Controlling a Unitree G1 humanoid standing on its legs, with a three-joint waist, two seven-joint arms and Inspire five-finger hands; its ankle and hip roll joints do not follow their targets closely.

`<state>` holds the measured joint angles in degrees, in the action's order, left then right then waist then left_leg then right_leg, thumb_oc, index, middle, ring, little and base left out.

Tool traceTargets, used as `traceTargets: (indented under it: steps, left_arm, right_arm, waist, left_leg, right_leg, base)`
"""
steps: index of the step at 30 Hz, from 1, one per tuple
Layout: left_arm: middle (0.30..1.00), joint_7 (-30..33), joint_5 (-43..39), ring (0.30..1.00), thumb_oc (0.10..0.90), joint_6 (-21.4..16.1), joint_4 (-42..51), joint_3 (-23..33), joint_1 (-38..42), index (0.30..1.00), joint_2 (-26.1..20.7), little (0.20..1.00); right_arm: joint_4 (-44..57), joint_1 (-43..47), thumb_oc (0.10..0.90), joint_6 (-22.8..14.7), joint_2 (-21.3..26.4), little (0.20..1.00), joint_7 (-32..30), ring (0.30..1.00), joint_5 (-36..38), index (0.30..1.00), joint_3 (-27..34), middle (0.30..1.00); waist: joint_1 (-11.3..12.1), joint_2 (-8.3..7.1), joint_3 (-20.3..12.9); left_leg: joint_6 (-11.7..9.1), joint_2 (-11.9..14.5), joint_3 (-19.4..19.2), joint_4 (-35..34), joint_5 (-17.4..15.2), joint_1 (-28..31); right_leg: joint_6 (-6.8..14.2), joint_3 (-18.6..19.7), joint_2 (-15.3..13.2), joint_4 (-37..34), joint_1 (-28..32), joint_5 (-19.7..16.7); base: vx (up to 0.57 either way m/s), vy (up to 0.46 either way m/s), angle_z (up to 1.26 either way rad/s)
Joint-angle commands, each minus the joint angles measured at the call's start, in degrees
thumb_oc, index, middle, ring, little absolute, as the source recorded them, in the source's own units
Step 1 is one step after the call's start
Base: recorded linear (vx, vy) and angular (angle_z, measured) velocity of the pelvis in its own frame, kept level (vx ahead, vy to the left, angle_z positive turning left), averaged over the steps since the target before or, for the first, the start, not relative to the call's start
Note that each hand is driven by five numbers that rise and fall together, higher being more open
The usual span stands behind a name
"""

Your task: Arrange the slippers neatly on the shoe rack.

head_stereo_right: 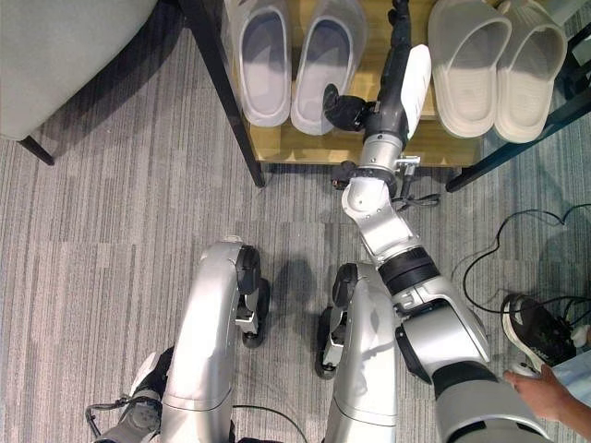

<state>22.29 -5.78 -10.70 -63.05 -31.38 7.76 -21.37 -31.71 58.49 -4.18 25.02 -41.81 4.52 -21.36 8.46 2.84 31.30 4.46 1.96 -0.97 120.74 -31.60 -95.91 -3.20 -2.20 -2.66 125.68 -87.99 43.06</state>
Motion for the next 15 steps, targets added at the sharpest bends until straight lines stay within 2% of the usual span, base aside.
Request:
traceTargets:
  steps: [1,7,11,13,15]
  left_arm:
    - [0.900,2.13,1.38,0.900,0.800,0.61,-3.13,-4.13,-4.60,0.900,0.56,0.900]
    - [0.900,1.99,2.50,0.900,0.800,0.76,-3.27,-4.10,-5.46,0.900,0.26,0.900]
    - [0.900,2.12,2.44,0.900,0.800,0.61,-3.57,-3.68,-5.59,0.900,0.09,0.900]
    - [0.900,2.44,2.64,0.900,0.800,0.61,-3.26,-3.47,-5.39,0.900,0.15,0.900]
    - [0.900,2.44,2.48,0.900,0.800,0.62,-3.12,-3.36,-5.44,0.900,0.15,0.900]
  right_arm:
    - [10.27,7.46,0.800,-3.87,2.08,0.900,-1.49,0.900,-4.88,0.900,0.67,0.900]
    - [12.77,7.37,0.800,-3.42,3.04,0.900,0.09,0.900,-7.41,0.900,-0.70,0.900]
    - [12.30,8.19,0.800,-0.77,3.18,0.900,0.25,0.900,-11.09,0.900,-1.48,0.900]
    - [11.69,8.88,0.800,1.89,3.59,0.900,0.54,0.900,-14.62,0.900,-2.31,0.900]
    - [11.01,8.79,0.800,2.56,3.51,0.900,0.62,0.900,-15.26,0.900,-2.40,0.900]
  waist:
    - [2.02,0.54,-1.51]
    - [2.05,0.52,-1.51]
    - [1.97,0.45,-1.51]
    - [1.94,0.54,-1.51]
    - [1.91,0.49,-1.51]
  left_leg:
    - [-2.13,-4.35,10.16,6.60,-15.22,5.95]
    - [-2.20,-4.40,10.13,6.67,-15.32,5.95]
    - [-2.28,-4.45,10.21,6.81,-15.35,5.95]
    - [-2.28,-4.48,10.24,6.77,-15.43,5.95]
    - [-2.25,-4.44,10.25,6.79,-15.52,5.95]
  right_leg:
    - [-2.69,3.58,-2.84,-4.27,-1.97,-4.39]
    - [-2.69,3.67,-2.84,-4.11,-1.97,-4.29]
    - [-2.79,3.68,-2.78,-4.01,-1.97,-4.08]
    - [-2.81,3.60,-2.82,-4.10,-1.97,-4.10]
    - [-2.84,3.62,-2.80,-4.11,-1.97,-4.12]
  base:
    - [0.00,0.000,0.00]
    - [0.00,0.000,0.00]
    - [0.00,0.000,0.00]
    - [0.00,0.000,0.00]
    - [0.00,0.000,0.00]
